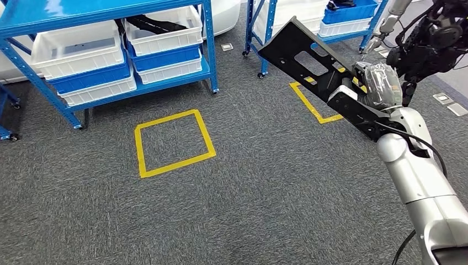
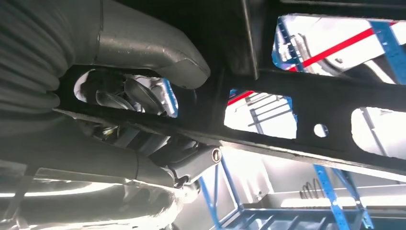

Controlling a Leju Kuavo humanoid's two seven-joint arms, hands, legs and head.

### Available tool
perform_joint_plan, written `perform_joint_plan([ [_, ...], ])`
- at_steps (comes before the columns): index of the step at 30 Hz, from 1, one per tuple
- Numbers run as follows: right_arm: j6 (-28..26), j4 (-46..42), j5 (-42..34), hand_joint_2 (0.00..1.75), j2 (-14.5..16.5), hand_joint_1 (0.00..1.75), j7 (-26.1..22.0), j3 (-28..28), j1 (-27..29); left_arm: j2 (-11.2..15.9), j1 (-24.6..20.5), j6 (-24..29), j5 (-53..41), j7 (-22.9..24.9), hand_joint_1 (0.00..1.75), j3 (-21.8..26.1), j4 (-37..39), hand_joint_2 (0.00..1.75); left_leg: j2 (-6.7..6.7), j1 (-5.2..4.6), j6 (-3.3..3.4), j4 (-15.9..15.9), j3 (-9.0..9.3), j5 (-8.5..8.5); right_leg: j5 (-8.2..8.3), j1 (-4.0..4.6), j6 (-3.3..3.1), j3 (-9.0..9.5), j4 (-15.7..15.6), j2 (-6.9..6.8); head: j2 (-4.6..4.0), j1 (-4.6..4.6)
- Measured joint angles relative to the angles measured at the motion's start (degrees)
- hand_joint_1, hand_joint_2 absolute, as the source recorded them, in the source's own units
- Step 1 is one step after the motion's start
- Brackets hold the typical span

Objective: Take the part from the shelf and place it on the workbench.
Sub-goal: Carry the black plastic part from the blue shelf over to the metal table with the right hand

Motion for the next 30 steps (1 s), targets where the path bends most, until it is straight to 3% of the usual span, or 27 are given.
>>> perform_joint_plan([
  [2,0.09,-0.14,-0.27,1.75,-1.04,1.75,0.07,-0.41,-0.01,-0.06,-0.14,0.0,-0.12,0.04,0.0,0.0,0.0,1.75,1.59,-0.02,0.7,-0.87,0.14,0.83,-0.63,0.26,0.23,-1.18,1.26,-2.08,0.0,0.16],
  [4,0.19,-0.31,-0.7,1.75,-1.79,1.75,0.14,-0.71,-0.03,-0.1,-0.07,0.0,-0.33,0.16,0.0,0.01,0.0,1.75,3.36,-0.05,1.21,-1.43,-0.03,1.4,-3.66,0.47,-0.31,-4.07,7.04,-5.73,0.0,0.42],
  [5,0.24,-0.39,-0.91,1.75,-1.99,1.75,0.16,-0.75,0.1,-0.1,0.02,0.01,-0.46,0.22,0.0,0.02,0.0,1.75,4.17,-0.13,1.34,-1.42,-0.25,1.47,-5.45,0.45,-0.47,-5.78,10.91,-6.58,0.0,0.53],
  [7,0.34,-0.49,-1.24,1.75,-2.39,1.75,0.16,-0.78,0.77,-0.12,0.1,0.02,-0.75,0.37,0.0,0.02,0.01,1.75,6.03,-0.21,1.38,-1.39,-0.58,1.55,-7.47,0.23,0.03,-7.68,16.27,-7.05,0.0,0.61],
  [8,0.37,-0.56,-1.37,1.75,-2.62,1.75,0.16,-0.79,1.12,-0.14,0.1,0.02,-0.88,0.46,0.0,0.02,0.02,1.75,6.85,-0.23,1.36,-1.36,-0.66,1.58,-7.28,0.14,0.54,-6.97,15.88,-7.25,0.0,0.67],
  [9,0.39,-0.7,-1.5,1.75,-2.91,1.75,0.16,-0.81,1.42,-0.2,0.08,0.01,-1.02,0.57,0.0,0.01,0.02,1.75,7.73,-0.23,1.29,-1.32,-0.69,1.57,-6.41,0.07,1.17,-5.02,13.2,-7.76,0.0,0.7],
  [11,0.41,-1.19,-1.78,1.75,-3.41,1.75,0.15,-0.88,1.65,-0.25,0.02,0.0,-1.27,0.79,0.0,0.0,0.02,1.75,9.27,-0.5,0.88,-1.04,-0.71,1.37,-4.24,0.17,1.83,0.29,4.85,-10.62,0.0,0.75],
  [13,0.38,-1.9,-2.04,1.75,-3.88,1.75,0.26,-1.07,2.03,-0.24,-0.05,0.0,-1.51,0.97,0.0,0.0,0.02,1.75,10.58,-0.94,0.29,-0.69,-0.67,1.09,-3.22,0.51,1.23,2.89,0.26,-12.29,0.0,0.66],
  [15,0.32,-2.7,-2.2,1.75,-4.54,1.75,0.62,-1.37,2.97,-0.23,-0.11,-0.02,-1.91,1.05,0.0,-0.01,0.02,1.75,11.78,-1.03,-0.11,-0.49,-0.61,0.96,-3.04,0.55,0.28,2.58,0.18,-11.02,0.0,0.54],
  [16,0.3,-3.13,-2.24,1.75,-4.94,1.75,0.86,-1.58,3.54,-0.22,-0.17,-0.03,-2.15,1.07,0.0,-0.01,0.02,1.75,11.6,-0.86,-0.4,-0.25,-0.68,0.72,-2.93,0.29,-0.03,2.44,0.24,-10.38,0.0,0.51],
  [17,0.26,-3.62,-2.25,1.75,-5.4,1.75,1.15,-1.84,4.08,-0.22,-0.21,-0.04,-2.35,1.08,0.0,-0.02,0.02,1.75,10.39,-0.62,-0.7,0.52,-0.98,-0.07,-2.76,0.1,-0.39,2.29,0.27,-9.71,0.0,0.48],
  [18,0.23,-4.17,-2.27,1.75,-5.79,1.75,1.35,-2.1,4.58,-0.23,-0.23,-0.09,-2.58,1.11,0.0,-0.03,0.02,1.75,8.59,-0.38,-1.03,2.34,-1.7,-1.51,-2.59,-0.11,-0.75,2.18,0.24,-9.08,0.0,0.4],
  [20,0.18,-5.35,-2.38,1.75,-6.43,1.75,1.63,-2.6,5.68,-0.28,-0.19,-0.21,-2.97,1.21,0.0,-0.04,0.03,1.75,4.99,-0.05,-1.42,9.01,-4.47,-5.57,-2.33,-0.04,-1.31,1.89,0.25,-7.72,0.0,0.2],
  [22,0.16,-6.38,-2.54,1.75,-7.1,1.75,1.73,-3.08,7.25,-0.33,-0.2,-0.3,-3.36,1.39,0.0,-0.08,0.04,1.75,4.22,-0.01,-1.35,15.07,-7.14,-7.82,-2.15,0.29,-1.6,1.67,0.26,-6.25,0.0,0.15],
  [23,0.15,-6.87,-2.66,1.75,-7.59,1.75,1.78,-3.4,8.11,-0.37,-0.24,-0.3,-3.51,1.52,0.0,-0.11,0.04,1.75,4.11,-0.01,-1.16,15.41,-7.26,-7.31,-2.08,0.46,-1.68,1.62,0.26,-5.48,0.0,0.14],
  [25,0.14,-7.88,-2.9,1.75,-8.65,1.75,1.87,-4.16,9.43,-0.45,-0.35,-0.3,-3.8,1.83,0.0,-0.19,0.04,1.75,3.0,-0.02,-0.44,9.71,-4.37,-3.58,-1.9,0.67,-1.7,1.59,0.27,-3.85,0.0,0.14],
  [27,0.11,-8.81,-3.05,1.75,-9.35,1.75,1.98,-4.87,10.04,-0.48,-0.56,-0.3,-4.0,2.01,0.0,-0.27,0.04,1.75,0.1,0.07,0.43,2.72,-0.83,-0.86,-1.55,0.65,-1.4,1.44,0.22,-2.38,0.0,0.3],
  [29,0.04,-9.6,-3.07,1.75,-9.66,1.75,2.2,-5.35,10.63,-0.51,-0.82,-0.3,-4.19,2.15,0.0,-0.34,0.04,1.75,-1.26,-0.16,0.88,0.32,0.36,-0.63,-1.06,0.33,-0.82,0.99,0.1,-1.0,0.0,0.25],
  [30,0.02,-10.01,-3.04,1.75,-9.9,1.75,2.3,-5.58,11.07,-0.57,-0.96,-0.31,-4.24,2.2,0.0,-0.36,0.04,1.75,-0.75,-0.39,0.99,0.02,0.45,-0.44,-0.79,0.22,-0.41,0.74,-0.01,-0.23,0.0,0.15],
])
